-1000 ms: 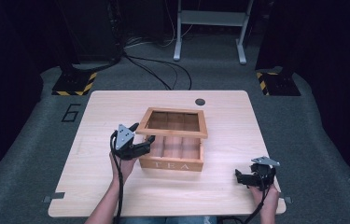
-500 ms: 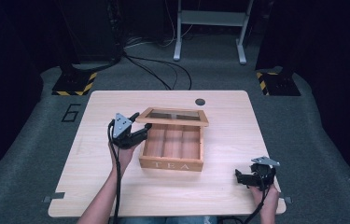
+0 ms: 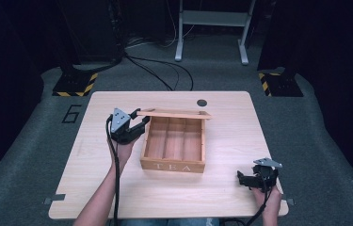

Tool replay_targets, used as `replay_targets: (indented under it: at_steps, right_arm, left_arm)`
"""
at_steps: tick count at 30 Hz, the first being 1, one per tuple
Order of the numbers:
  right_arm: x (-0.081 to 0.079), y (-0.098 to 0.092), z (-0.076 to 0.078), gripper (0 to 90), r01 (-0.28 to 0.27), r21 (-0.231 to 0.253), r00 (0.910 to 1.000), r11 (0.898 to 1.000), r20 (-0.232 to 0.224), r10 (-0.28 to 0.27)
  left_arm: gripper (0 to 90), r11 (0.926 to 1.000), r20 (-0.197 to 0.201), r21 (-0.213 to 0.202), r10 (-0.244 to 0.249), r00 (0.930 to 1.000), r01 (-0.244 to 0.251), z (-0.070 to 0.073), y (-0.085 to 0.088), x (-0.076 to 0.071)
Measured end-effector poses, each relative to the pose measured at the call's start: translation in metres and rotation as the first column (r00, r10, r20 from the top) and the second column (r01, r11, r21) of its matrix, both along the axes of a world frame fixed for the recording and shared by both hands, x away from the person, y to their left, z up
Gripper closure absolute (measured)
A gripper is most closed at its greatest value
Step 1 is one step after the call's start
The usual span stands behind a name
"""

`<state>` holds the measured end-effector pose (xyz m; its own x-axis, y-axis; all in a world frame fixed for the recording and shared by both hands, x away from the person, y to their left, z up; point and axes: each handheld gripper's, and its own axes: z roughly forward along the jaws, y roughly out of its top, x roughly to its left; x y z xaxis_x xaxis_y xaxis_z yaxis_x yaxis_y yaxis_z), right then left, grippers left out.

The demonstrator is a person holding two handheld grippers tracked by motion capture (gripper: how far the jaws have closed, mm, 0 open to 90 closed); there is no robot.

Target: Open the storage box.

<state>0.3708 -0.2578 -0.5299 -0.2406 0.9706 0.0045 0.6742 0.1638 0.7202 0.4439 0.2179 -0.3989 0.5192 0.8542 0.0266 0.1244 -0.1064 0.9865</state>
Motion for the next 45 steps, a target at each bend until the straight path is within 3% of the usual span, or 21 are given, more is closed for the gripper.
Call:
replay_targets:
  at_steps: [4, 12, 24, 33, 45]
  right_arm:
    - [0.0, 0.0, 0.0, 0.0, -0.001, -0.001, 1.0, 1.0, 0.0, 0.001]
    - [0.0, 0.0, 0.0, 0.0, 0.0, 0.0, 1.0, 1.0, -0.001, 0.0]
    - [0.0, -0.001, 0.0, 0.0, -0.01, -0.005, 1.0, 1.0, 0.001, 0.01]
    - [0.0, -0.001, 0.0, 0.0, -0.01, -0.005, 0.9999, 1.0, 0.001, 0.01]
    - [0.0, -0.001, 0.0, 0.0, -0.01, -0.005, 0.9999, 1.0, 0.001, 0.01]
  left_arm:
    - [60.6, 0.9999, -0.017, -0.012, 0.005, 0.9998, -0.005, 0.001, 0.003, 0.003]
    - [61.3, 0.9999, -0.033, -0.006, 0.008, 0.9994, -0.008, 0.011, 0.003, 0.012]
    - [62.0, 0.9998, -0.089, -0.012, -0.018, 0.9958, 0.017, 0.03, 0.005, 0.033]
    - [62.4, 0.9999, -0.1, -0.001, -0.015, 0.9949, 0.015, 0.039, 0.003, 0.044]
    - [62.5, 0.9997, -0.103, 0.015, -0.019, 0.9945, 0.02, 0.041, 0.004, 0.046]
